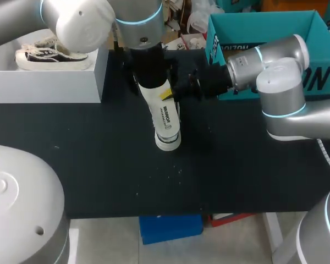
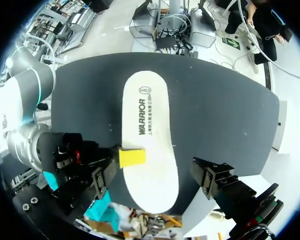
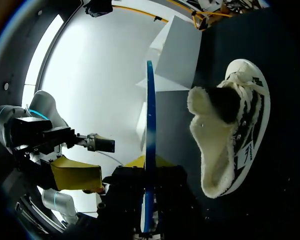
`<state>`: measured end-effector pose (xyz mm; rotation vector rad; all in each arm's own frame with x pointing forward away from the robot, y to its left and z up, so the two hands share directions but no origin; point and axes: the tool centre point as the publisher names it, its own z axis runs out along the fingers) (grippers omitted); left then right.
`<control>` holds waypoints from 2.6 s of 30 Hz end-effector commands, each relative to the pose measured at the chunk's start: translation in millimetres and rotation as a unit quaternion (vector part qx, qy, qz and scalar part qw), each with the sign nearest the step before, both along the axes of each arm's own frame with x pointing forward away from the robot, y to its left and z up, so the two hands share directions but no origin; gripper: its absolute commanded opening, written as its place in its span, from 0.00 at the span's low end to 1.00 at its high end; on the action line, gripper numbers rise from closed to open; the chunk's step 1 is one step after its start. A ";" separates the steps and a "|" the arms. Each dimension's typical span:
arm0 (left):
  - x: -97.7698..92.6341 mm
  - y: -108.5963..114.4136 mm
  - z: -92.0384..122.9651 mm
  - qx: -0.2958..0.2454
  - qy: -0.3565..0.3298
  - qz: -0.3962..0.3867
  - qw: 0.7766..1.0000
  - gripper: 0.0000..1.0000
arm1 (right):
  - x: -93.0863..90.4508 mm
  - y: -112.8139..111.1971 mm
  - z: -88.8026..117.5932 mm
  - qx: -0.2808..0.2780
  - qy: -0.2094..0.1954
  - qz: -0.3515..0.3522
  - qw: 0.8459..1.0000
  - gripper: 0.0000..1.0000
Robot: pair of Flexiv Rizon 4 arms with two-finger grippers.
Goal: Take the shoe out of the shoebox, open the shoe tongue, remove and reinsert the insole, then place the shoe into the shoebox
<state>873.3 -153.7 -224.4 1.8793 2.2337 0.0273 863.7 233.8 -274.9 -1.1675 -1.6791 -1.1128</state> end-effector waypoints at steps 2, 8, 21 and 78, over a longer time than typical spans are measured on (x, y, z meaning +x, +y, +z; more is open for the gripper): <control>14.8 12.8 -2.5 -0.006 0.005 0.007 1.000 1.00 | 0.6 1.3 -0.8 0.000 0.000 0.000 1.000 0.00; 34.9 22.8 -6.0 -0.005 0.004 0.025 1.000 1.00 | 0.6 1.3 -0.8 0.000 0.000 0.000 1.000 0.00; 70.2 39.3 -1.9 -0.017 -0.002 0.056 0.998 1.00 | 0.6 1.3 -0.8 0.000 0.000 0.000 1.000 0.00; -102.3 37.0 -28.7 -0.238 -0.079 -0.116 0.961 1.00 | 0.6 1.3 -0.8 0.000 0.000 0.000 1.000 0.00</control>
